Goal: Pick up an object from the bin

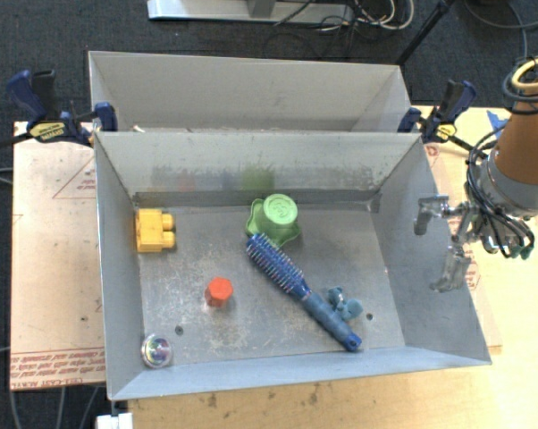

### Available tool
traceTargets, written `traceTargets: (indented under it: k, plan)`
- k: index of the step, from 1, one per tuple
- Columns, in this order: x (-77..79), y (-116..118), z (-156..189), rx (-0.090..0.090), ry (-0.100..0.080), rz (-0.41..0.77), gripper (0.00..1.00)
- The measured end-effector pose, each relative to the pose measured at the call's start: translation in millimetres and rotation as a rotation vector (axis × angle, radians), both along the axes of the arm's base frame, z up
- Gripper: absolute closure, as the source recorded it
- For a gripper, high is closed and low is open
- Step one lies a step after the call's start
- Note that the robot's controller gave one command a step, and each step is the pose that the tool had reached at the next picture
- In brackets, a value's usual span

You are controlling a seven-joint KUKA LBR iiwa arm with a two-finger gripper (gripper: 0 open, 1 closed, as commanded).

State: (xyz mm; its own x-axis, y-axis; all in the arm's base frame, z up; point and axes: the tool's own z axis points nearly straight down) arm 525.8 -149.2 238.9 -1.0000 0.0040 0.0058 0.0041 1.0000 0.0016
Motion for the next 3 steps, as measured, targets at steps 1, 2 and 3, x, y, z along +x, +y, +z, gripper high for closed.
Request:
traceTargets:
  k: [1,2,3]
  plan:
    - [-31.7,125,-112,0.004,0.0,0.251,0.0]
    - [-10.1,133,-158,0.002,-0.009,0.984,0.0]
    - [26.6,77,-162,-0.002,-0.011,0.86,0.0]
